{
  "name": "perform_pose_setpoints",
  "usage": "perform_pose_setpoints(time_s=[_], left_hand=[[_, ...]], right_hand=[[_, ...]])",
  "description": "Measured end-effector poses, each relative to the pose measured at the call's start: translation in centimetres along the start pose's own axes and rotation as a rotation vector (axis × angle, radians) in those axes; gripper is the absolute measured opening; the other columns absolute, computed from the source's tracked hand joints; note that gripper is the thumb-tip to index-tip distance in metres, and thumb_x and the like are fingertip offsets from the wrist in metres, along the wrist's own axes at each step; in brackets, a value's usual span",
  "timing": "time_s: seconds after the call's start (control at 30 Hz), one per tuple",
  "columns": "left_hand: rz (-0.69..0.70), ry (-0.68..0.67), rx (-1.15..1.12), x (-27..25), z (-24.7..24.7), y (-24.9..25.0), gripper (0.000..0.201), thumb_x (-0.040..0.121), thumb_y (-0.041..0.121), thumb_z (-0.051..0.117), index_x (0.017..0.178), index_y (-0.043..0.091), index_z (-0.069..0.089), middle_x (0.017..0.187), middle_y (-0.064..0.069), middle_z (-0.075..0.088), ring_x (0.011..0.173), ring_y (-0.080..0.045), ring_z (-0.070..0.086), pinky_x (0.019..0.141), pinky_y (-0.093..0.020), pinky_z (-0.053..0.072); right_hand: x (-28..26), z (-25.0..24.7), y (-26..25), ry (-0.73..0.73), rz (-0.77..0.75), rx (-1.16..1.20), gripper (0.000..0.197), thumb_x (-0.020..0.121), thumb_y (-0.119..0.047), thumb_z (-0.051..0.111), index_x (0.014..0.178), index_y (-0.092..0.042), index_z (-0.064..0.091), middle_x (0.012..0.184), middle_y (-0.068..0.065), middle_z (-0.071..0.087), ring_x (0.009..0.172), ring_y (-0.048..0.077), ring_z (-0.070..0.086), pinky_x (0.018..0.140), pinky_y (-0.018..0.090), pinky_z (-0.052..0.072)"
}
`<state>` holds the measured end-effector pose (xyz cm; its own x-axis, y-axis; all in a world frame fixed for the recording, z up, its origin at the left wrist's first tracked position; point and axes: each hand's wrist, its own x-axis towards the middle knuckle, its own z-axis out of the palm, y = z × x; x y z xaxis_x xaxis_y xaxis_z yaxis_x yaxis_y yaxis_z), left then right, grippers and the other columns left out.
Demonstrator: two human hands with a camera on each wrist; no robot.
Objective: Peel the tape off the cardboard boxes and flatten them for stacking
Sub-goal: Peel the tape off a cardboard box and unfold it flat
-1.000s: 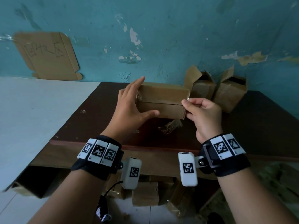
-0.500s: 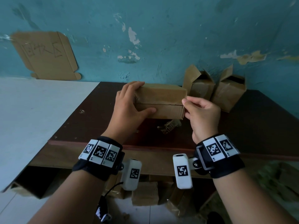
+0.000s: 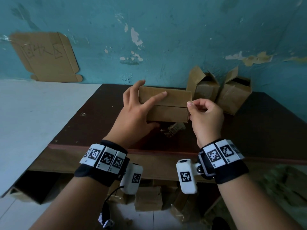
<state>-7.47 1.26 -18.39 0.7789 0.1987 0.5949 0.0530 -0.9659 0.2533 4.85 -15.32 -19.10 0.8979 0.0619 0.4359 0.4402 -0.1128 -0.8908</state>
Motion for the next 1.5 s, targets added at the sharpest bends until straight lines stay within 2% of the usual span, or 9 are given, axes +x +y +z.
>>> perform_pose_setpoints(time_s=[0.13, 0.4, 0.8, 0.93, 1.0, 1.13, 1.23, 1.33, 1.5], left_hand=[[0.035, 0.116, 0.090, 0.1, 0.4, 0.1, 0.077, 0.073, 0.037, 0.083, 0.144, 0.043, 0.055, 0.147, -0.017, 0.035, 0.131, -0.044, 0.034, 0.096, -0.052, 0.051], [-0.018, 0.129, 0.112, 0.1, 0.5, 0.8, 0.071, 0.075, 0.046, 0.074, 0.143, 0.043, 0.056, 0.143, -0.019, 0.040, 0.126, -0.046, 0.038, 0.094, -0.051, 0.051], [-0.039, 0.153, 0.111, 0.1, 0.8, 0.5, 0.068, 0.079, 0.042, 0.077, 0.143, 0.039, 0.057, 0.142, -0.021, 0.042, 0.125, -0.046, 0.039, 0.087, -0.049, 0.052], [-0.066, 0.146, 0.030, 0.1, 0.7, 0.0, 0.070, 0.077, 0.044, 0.076, 0.144, 0.042, 0.056, 0.144, -0.018, 0.038, 0.127, -0.044, 0.037, 0.091, -0.050, 0.051], [-0.083, 0.141, -0.004, 0.1, 0.5, -0.5, 0.078, 0.071, 0.037, 0.082, 0.144, 0.043, 0.055, 0.145, -0.017, 0.036, 0.129, -0.043, 0.036, 0.098, -0.052, 0.048], [-0.090, 0.137, -0.060, 0.2, 0.0, -1.1, 0.085, 0.068, 0.030, 0.088, 0.144, 0.045, 0.053, 0.150, -0.013, 0.032, 0.134, -0.040, 0.032, 0.106, -0.051, 0.045], [-0.083, 0.138, -0.087, 0.2, -0.1, -1.3, 0.087, 0.067, 0.029, 0.089, 0.144, 0.046, 0.053, 0.152, -0.011, 0.030, 0.135, -0.038, 0.032, 0.106, -0.052, 0.045], [-0.046, 0.126, -0.117, 0.2, -0.1, -1.5, 0.089, 0.066, 0.027, 0.092, 0.144, 0.045, 0.053, 0.152, -0.011, 0.029, 0.135, -0.038, 0.033, 0.109, -0.048, 0.042], [0.024, 0.069, -0.236, 0.3, -0.3, -1.3, 0.093, 0.064, 0.020, 0.094, 0.142, 0.046, 0.049, 0.153, -0.009, 0.023, 0.141, -0.032, 0.029, 0.112, -0.047, 0.040]], right_hand=[[-0.7, 0.0, -0.7, 0.017, -0.277, -0.196, 0.009, 0.088, -0.023, 0.076, 0.087, -0.015, 0.071, 0.094, 0.001, 0.068, 0.084, 0.010, 0.061, 0.074, 0.022, 0.052], [-1.2, 0.2, -0.6, 0.045, -0.535, -0.363, 0.011, 0.088, -0.021, 0.075, 0.083, -0.015, 0.068, 0.092, 0.000, 0.064, 0.092, 0.024, 0.056, 0.075, 0.022, 0.032], [-3.1, 1.3, -1.7, -0.241, -0.735, -0.223, 0.010, 0.087, -0.014, 0.075, 0.083, -0.012, 0.067, 0.082, -0.003, 0.065, 0.079, 0.016, 0.059, 0.069, 0.030, 0.047], [-2.8, 0.9, -2.3, -0.311, -0.628, -0.097, 0.020, 0.090, -0.029, 0.073, 0.107, -0.018, 0.069, 0.081, -0.007, 0.066, 0.073, 0.012, 0.061, 0.068, 0.031, 0.052], [-2.1, 0.2, -2.5, -0.226, -0.550, -0.046, 0.030, 0.095, -0.039, 0.064, 0.120, -0.022, 0.066, 0.076, -0.009, 0.065, 0.068, 0.011, 0.061, 0.066, 0.027, 0.052], [0.6, -1.8, -2.3, 0.020, -0.306, 0.083, 0.020, 0.099, -0.041, 0.054, 0.110, -0.029, 0.066, 0.073, -0.006, 0.058, 0.066, 0.012, 0.055, 0.063, 0.042, 0.051], [1.8, -2.9, -2.2, 0.027, -0.108, 0.157, 0.007, 0.098, -0.035, 0.059, 0.101, -0.037, 0.065, 0.081, -0.010, 0.059, 0.074, 0.010, 0.057, 0.068, 0.043, 0.053], [2.1, -2.9, -2.4, -0.153, 0.135, 0.223, 0.024, 0.099, -0.037, 0.062, 0.122, -0.031, 0.063, 0.101, -0.020, 0.062, 0.094, 0.001, 0.061, 0.082, 0.036, 0.055], [1.2, -2.1, -3.1, -0.562, 0.350, 0.383, 0.040, 0.090, -0.058, 0.058, 0.127, -0.041, 0.060, 0.120, -0.015, 0.069, 0.111, 0.008, 0.066, 0.094, 0.053, 0.054]])
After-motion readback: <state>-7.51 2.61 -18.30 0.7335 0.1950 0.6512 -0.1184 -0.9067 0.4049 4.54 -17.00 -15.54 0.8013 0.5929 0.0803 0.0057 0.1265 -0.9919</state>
